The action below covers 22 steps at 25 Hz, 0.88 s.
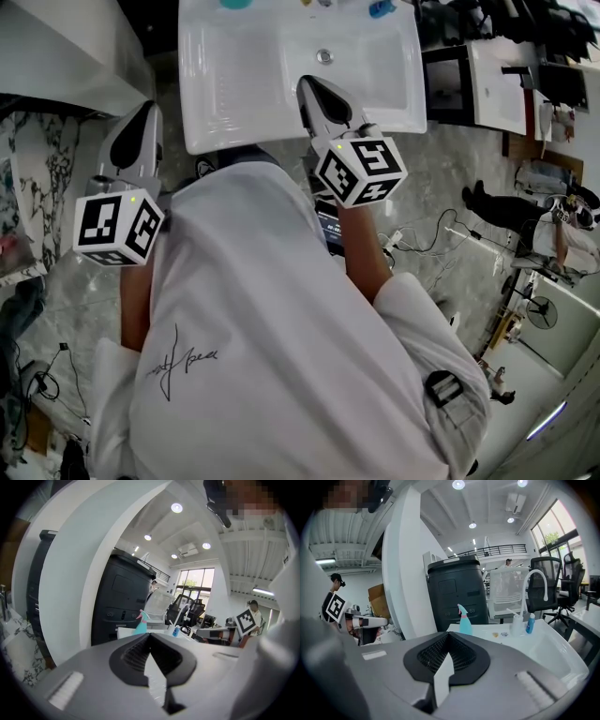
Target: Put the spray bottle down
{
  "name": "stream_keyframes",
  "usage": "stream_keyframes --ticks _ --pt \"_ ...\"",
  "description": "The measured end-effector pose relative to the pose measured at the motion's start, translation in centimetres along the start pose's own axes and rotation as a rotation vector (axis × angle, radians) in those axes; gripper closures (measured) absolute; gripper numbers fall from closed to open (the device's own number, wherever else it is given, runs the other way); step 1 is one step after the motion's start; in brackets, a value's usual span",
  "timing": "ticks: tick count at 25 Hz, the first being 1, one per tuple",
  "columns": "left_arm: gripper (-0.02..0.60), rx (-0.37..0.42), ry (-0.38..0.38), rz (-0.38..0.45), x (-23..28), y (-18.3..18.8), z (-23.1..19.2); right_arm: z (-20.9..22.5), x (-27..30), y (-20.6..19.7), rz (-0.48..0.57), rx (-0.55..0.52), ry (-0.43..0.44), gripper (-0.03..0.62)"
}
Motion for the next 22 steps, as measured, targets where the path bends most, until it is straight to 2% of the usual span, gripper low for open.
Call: stream_keyframes --ticks 11,22 --pt "0.580 -0.001 -0.005 -0.008 0.0 0.1 1.2 0.0 -0.9 0.1 -0.026 0.002 0.055 0.600" --pt "0.578 -0.008 -0.014 -0.011 0.6 -0.1 1.2 0.3 -0.5 0.1 -0.037 -0.001 0.059 0.600"
Point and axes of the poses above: the fingertips, and each gripper's own axes: x forward along the fingers, z to its right, y out of its top, the point moved 2 cm from there along -x, backward along the fingers, and after that the axes turned 13 degrees about x, right-handed, at the moved point
